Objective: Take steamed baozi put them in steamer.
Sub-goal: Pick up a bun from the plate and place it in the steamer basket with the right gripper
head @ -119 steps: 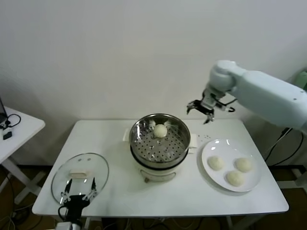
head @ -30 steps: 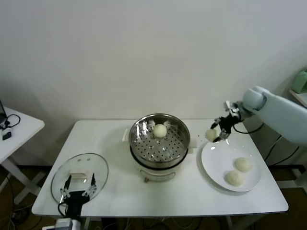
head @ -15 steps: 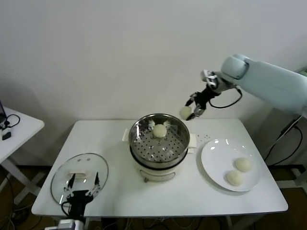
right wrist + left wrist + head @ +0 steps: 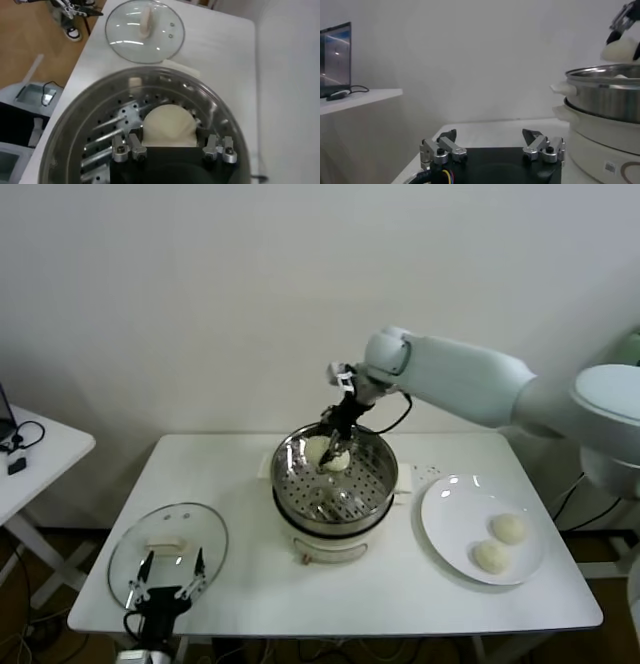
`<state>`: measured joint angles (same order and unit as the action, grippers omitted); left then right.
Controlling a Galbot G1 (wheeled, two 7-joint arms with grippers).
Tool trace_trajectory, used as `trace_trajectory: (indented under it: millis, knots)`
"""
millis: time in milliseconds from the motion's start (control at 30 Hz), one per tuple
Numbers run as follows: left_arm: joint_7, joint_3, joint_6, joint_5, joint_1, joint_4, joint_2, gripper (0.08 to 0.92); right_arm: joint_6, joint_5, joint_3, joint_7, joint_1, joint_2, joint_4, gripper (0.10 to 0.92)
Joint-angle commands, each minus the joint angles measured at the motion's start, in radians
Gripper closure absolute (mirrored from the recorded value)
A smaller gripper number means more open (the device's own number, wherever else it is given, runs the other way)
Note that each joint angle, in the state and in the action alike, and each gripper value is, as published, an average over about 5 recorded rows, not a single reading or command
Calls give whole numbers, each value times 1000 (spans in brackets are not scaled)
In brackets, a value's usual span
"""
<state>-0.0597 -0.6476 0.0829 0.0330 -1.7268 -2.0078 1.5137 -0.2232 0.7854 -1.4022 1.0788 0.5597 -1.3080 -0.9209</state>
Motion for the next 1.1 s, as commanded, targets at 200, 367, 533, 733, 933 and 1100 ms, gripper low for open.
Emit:
trace_trajectory:
  millis: [200,367,533,733,933,1100]
  knots:
    - [-2,-4,2,9,-13,0,8,177,5,-52,-6,-3,-87,-85,63,330]
    - [-2,-1,0,8,-13,2,12,177,9,-68,0,-2,-97,-87,68,330]
    - [-3,-2,0,8,-11,5,12,177,15,-93,0,2,-100,-86,73,330]
    - [-4,-7,2,17,-13,7,9,177,19,-111,1,4,-103,-88,79,330]
    - [-5,-9,2,20,-12,9,7,177,28,-114,6,-5,-113,-98,85,282]
    - [-6,-11,1,21,-11,10,6,177,36,-119,17,-3,-107,-97,84,208]
